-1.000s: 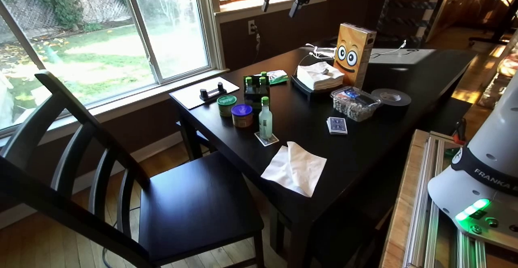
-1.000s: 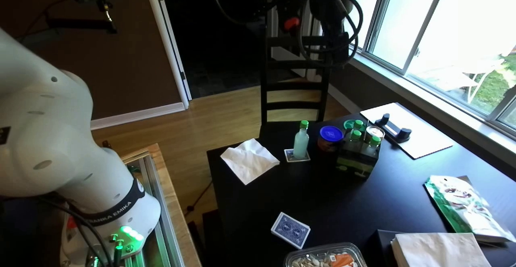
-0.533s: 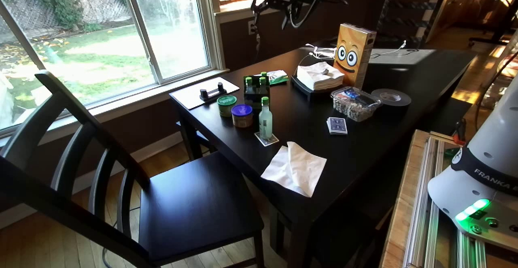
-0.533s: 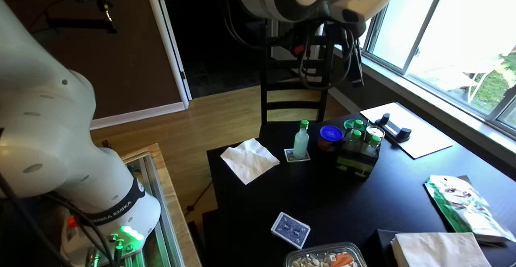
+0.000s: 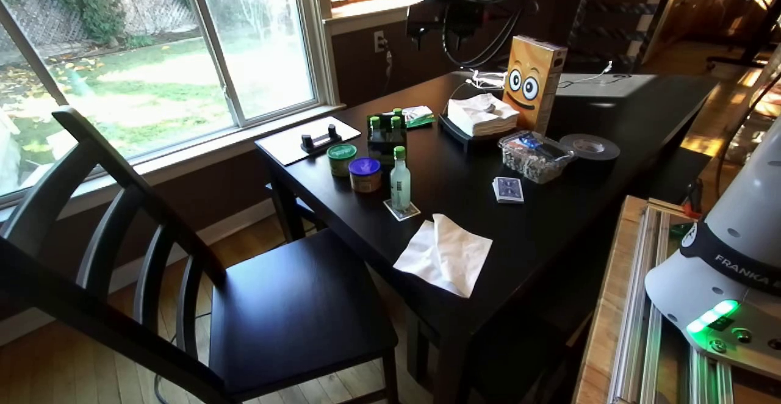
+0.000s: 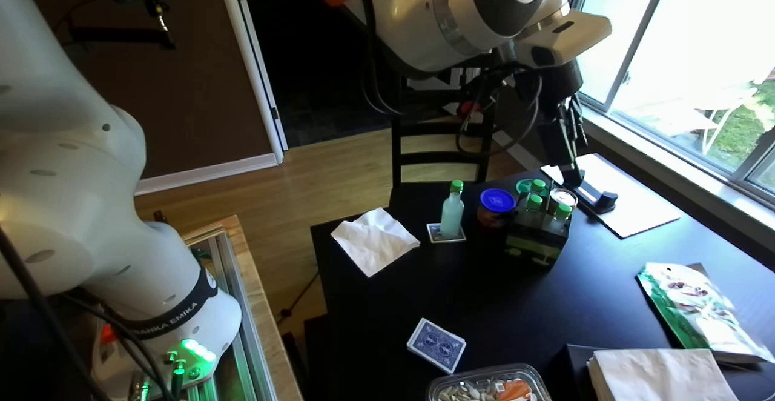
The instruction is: Remove the glass bottle from the box.
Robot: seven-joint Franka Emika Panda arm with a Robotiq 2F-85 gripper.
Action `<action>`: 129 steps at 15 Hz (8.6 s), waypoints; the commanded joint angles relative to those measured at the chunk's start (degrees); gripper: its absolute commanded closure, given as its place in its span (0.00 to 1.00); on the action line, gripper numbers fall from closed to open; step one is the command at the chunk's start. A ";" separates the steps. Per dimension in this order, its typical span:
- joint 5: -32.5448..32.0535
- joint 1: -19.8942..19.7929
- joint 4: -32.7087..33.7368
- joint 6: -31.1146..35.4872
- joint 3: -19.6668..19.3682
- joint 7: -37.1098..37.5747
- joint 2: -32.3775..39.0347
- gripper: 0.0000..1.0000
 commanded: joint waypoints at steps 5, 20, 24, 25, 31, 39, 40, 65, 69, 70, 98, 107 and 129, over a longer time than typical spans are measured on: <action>-2.38 7.30 0.72 -10.60 -0.24 7.52 1.43 0.00; 23.00 8.99 3.12 0.38 -0.64 -19.67 12.98 0.00; 26.10 10.00 5.55 2.48 -1.85 -21.12 15.77 0.00; 26.50 10.14 6.32 2.86 -2.28 -21.05 16.44 0.00; 28.84 10.36 10.64 4.68 -4.44 -23.16 20.70 0.00; 31.25 11.76 13.98 6.54 -6.55 -24.43 25.57 0.45; 31.44 11.88 14.15 6.86 -6.83 -24.54 25.84 0.49; 9.66 27.45 8.58 -9.22 -18.80 2.99 9.59 0.93; 4.97 23.27 8.48 -17.89 -13.93 10.06 5.45 0.93; 4.50 22.19 8.50 -19.59 -12.83 11.49 4.96 0.93; 17.10 3.89 11.94 -14.67 -10.32 -2.15 16.11 0.93; 22.36 2.51 14.78 -14.63 -12.54 -7.07 21.13 0.93; 26.40 0.77 14.82 -9.05 -14.88 -13.75 25.45 0.93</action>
